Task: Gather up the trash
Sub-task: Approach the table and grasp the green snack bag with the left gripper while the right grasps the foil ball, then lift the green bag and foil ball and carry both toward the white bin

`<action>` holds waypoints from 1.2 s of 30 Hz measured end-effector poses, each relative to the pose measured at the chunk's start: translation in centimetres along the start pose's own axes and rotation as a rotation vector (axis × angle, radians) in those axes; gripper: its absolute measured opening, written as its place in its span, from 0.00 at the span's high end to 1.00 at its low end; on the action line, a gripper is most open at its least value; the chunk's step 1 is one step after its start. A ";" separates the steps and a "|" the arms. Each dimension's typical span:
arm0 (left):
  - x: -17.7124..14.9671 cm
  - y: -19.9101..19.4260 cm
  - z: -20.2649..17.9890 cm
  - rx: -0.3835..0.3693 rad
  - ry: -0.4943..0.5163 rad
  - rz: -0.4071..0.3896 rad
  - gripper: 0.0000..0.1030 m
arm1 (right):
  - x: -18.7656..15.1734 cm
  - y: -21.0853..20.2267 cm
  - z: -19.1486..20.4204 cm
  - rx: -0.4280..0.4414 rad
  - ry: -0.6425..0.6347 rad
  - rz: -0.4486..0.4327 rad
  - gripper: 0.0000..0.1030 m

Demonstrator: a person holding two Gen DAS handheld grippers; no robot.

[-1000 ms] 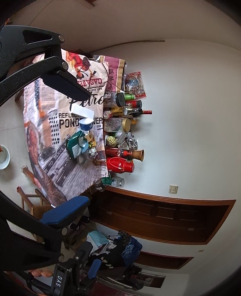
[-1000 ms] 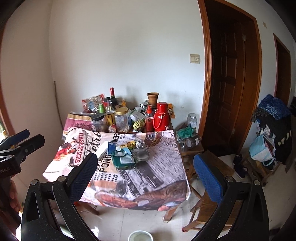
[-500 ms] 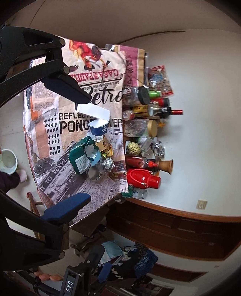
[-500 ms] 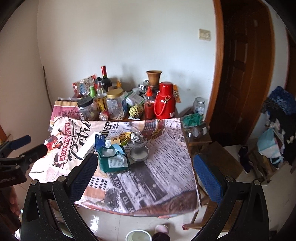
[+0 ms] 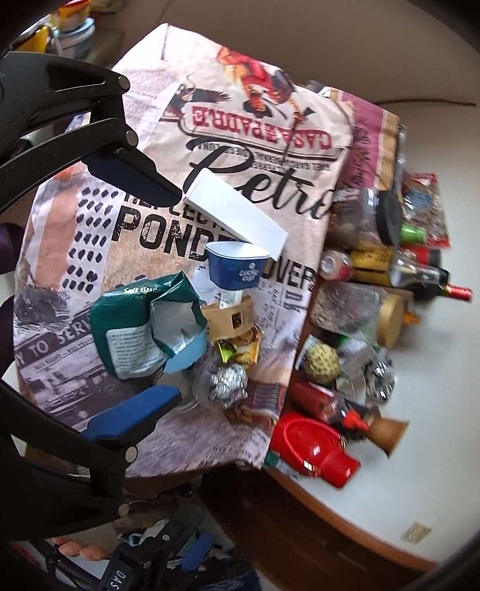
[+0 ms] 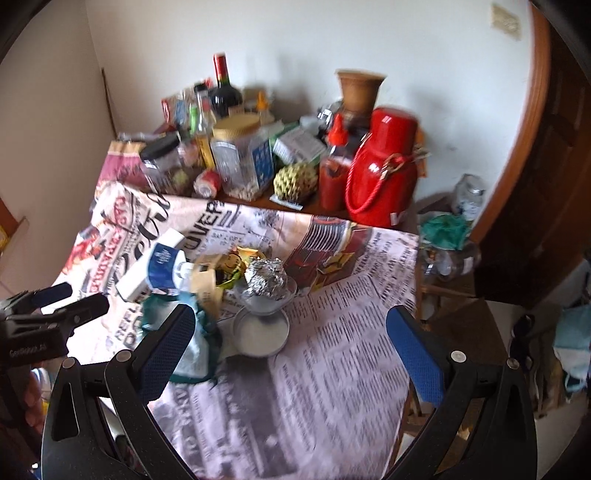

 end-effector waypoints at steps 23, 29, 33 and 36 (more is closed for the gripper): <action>-3.9 10.4 0.6 -0.026 -0.297 0.295 0.40 | -0.2 16.0 -0.1 0.217 -0.013 0.315 0.38; -3.4 10.9 -0.1 -0.048 -0.272 0.295 0.70 | -0.6 16.4 0.9 0.232 -0.052 0.328 0.51; -3.1 10.2 -0.1 -0.072 -0.256 0.281 0.80 | -0.3 15.2 1.1 0.237 -0.039 0.303 0.54; -2.8 9.1 0.0 -0.091 -0.231 0.265 0.80 | 0.0 13.9 1.4 0.227 -0.028 0.281 0.55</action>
Point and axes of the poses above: each gripper's, at about its wrist camera, not at the fingertips, and y roughly the way its jaws point, z to its left, x to its top, the point moved 9 cm from there along y, roughly the way its jaws point, and after that the axes turned 4 degrees about x, right-handed, at the moved point
